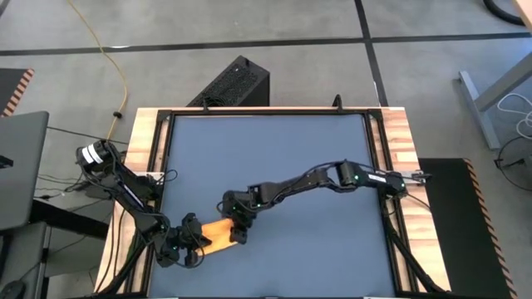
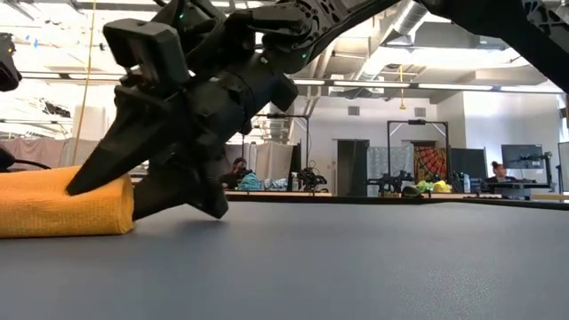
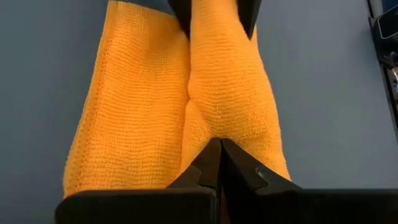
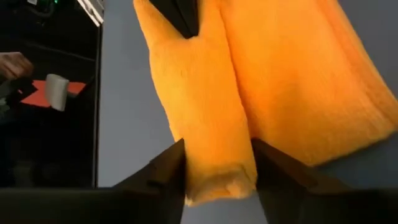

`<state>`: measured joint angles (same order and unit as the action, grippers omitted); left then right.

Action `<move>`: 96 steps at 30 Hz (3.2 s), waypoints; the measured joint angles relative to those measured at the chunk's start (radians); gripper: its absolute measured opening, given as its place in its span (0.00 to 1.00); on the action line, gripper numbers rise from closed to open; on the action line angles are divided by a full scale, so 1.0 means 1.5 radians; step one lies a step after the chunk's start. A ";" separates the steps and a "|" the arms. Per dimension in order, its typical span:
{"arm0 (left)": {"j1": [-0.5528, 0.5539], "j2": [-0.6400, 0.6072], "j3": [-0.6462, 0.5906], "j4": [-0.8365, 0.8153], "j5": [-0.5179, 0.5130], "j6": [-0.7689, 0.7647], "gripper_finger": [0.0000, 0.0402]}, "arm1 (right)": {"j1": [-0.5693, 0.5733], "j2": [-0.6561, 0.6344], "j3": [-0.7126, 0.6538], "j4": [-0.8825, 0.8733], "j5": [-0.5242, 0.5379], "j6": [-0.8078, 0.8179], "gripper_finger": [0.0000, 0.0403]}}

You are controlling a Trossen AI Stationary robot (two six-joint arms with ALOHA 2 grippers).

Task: Roll towel
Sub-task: Roll the orange microfiber towel

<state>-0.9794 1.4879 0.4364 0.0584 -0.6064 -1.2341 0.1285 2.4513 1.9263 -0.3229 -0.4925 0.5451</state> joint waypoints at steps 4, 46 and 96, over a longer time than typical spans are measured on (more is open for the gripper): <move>0.000 0.000 0.001 -0.018 -0.002 -0.019 0.00 | -0.006 -0.019 0.000 -0.065 -0.003 -0.019 0.54; 0.029 -0.064 -0.002 -0.066 0.045 0.030 0.00 | 0.109 -0.008 0.001 0.034 0.448 -0.499 0.45; 0.030 -0.371 -0.001 -0.207 -0.129 0.188 0.00 | -0.021 0.023 0.001 -0.006 0.113 -0.071 0.10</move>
<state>-0.9352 0.9308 0.4355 -0.2519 -0.8001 -0.9527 0.0975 2.4855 1.9284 -0.3313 -0.3236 0.4379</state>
